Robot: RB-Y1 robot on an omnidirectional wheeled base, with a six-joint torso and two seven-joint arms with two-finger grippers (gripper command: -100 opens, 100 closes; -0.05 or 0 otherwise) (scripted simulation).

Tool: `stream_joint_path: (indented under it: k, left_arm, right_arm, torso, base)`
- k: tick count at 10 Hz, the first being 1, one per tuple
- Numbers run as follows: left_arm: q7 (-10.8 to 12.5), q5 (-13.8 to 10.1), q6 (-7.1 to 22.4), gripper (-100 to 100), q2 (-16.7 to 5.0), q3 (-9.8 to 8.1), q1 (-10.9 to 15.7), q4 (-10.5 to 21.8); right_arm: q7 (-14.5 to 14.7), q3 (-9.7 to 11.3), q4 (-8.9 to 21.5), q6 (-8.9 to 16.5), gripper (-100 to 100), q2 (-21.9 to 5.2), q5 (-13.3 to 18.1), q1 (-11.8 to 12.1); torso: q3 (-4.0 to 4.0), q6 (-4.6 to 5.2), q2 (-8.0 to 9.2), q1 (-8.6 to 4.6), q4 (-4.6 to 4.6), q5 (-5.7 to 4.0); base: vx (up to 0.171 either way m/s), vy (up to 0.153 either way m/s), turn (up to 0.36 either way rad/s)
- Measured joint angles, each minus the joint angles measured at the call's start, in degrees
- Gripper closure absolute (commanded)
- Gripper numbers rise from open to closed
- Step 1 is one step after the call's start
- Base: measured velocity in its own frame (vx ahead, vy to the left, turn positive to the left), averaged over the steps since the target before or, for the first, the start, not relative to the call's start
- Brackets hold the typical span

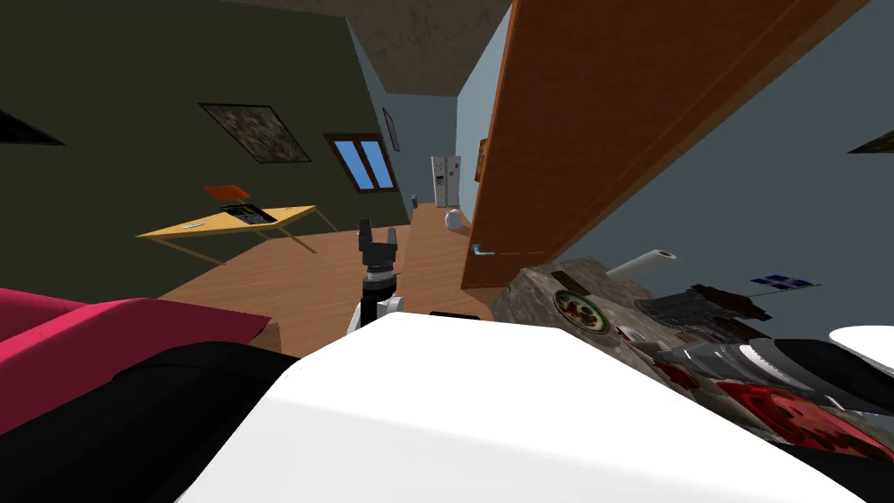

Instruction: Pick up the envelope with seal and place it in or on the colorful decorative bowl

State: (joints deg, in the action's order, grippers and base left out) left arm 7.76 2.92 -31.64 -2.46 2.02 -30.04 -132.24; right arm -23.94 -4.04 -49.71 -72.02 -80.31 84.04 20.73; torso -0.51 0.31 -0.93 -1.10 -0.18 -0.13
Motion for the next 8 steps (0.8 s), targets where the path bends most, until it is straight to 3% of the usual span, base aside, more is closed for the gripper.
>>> stream_joint_path:
  k: [1,2,4,5,7,8]
  left_arm:
    - [0.0,0.0,0.0,0,0.0,0.01,0.0,0.0]
    - [0.0,0.0,0.0,0,0.0,0.00,0.0,0.0]
    - [0.0,0.0,0.0,0,0.0,0.01,0.0,0.0]
    - [0.0,0.0,0.0,0,0.0,0.01,0.0,0.0]
    - [0.0,0.0,0.0,0,0.0,0.00,0.0,0.0]
    - [0.0,0.0,0.0,0,0.0,0.00,0.0,0.0]
  right_arm:
    - [1.7,-0.3,-0.2,-0.2,100,-0.2,0.1,-0.2]
    - [3.4,-0.1,0.6,-1.1,100,0.2,1.6,-1.8]
    - [6.5,0.2,1.2,-2.1,100,0.5,2.9,-4.2]
    - [7.9,0.2,1.4,-2.2,100,0.5,2.9,-4.5]
    - [10.8,0.6,2.7,-3.9,100,1.0,5.3,-7.7]
    - [12.3,0.7,3.0,-4.2,100,1.1,5.6,-8.5]
  torso:
    - [0.16,-0.04,0.30,0.07,0.05,0.02]
    - [0.07,0.05,0.10,0.13,0.02,0.03]
    - [0.15,-0.12,0.29,0.06,0.04,0.03]
    - [0.33,-0.17,0.61,-0.05,0.11,0.00]
    - [0.10,-0.03,0.21,0.05,0.01,0.01]
    - [0.16,-0.12,0.33,-0.02,0.03,-0.01]
  base:
    - [0.237,0.043,-0.412]
    - [0.256,0.043,-0.476]
    - [0.067,0.019,-0.122]
    - [0.167,0.043,-0.293]
    - [0.172,0.039,-0.359]
    - [0.047,0.020,-0.045]
